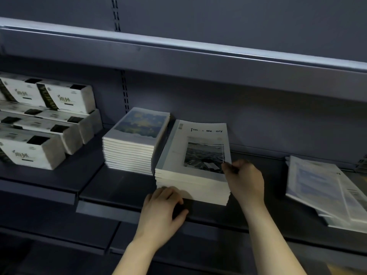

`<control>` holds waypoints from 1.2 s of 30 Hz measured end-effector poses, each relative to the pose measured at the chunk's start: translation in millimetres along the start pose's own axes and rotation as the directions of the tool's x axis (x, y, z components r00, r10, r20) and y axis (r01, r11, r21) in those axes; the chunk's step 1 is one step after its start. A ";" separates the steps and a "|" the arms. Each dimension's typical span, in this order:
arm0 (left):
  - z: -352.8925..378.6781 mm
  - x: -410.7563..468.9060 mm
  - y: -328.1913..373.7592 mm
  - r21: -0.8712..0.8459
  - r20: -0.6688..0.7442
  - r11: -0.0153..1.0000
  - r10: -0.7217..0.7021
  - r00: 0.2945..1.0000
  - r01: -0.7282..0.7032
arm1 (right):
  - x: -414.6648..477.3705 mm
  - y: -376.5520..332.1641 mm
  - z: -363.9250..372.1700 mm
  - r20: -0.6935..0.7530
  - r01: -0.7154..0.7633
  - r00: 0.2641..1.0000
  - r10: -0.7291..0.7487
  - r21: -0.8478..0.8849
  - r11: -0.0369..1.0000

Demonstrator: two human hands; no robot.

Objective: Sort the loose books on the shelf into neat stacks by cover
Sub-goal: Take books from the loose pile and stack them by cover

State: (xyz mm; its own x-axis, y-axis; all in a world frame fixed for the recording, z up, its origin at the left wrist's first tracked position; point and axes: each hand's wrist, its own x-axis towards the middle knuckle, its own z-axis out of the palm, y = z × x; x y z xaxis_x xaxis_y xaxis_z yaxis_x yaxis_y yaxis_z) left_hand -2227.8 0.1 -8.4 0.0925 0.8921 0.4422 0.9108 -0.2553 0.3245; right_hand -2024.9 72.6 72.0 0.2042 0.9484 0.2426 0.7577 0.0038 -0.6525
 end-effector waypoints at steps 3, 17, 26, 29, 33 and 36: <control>0.1 -0.8 0.1 -0.009 -0.006 1.000 -0.002 1.000 0.002 | 0.0 3.1 2.9 -0.015 0.010 1.000 -0.010 0.008 1.000; -0.3 -1.4 2.0 -0.012 0.032 1.000 -0.018 0.999 0.019 | -8.5 4.6 8.7 -0.117 -0.011 0.993 0.029 0.150 0.989; -0.6 -3.7 10.7 0.029 0.046 0.999 -0.023 0.999 0.022 | -7.0 9.2 -6.0 -0.074 0.045 0.997 -0.037 0.119 0.992; 2.0 -4.5 20.0 0.003 0.062 1.000 -0.005 0.998 0.005 | -9.2 18.3 -12.9 -0.071 0.037 0.997 -0.029 0.113 0.993; 9.6 -1.1 49.7 -0.036 0.121 0.997 0.074 0.990 -0.070 | -7.5 41.8 -30.5 -0.022 0.006 1.000 -0.005 0.050 0.999; 18.7 4.5 83.2 -0.093 0.144 0.989 0.124 0.982 -0.112 | -1.6 69.6 -51.6 -0.009 -0.032 0.999 0.031 -0.049 0.998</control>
State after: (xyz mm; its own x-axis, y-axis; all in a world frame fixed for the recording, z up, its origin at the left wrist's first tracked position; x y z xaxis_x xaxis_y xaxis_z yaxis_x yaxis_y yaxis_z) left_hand -2144.0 -10.2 5.0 0.2620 0.8976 0.3544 0.8532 -0.3871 0.3497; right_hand -1940.5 55.0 63.3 0.2333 0.9452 0.2282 0.7802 -0.0419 -0.6241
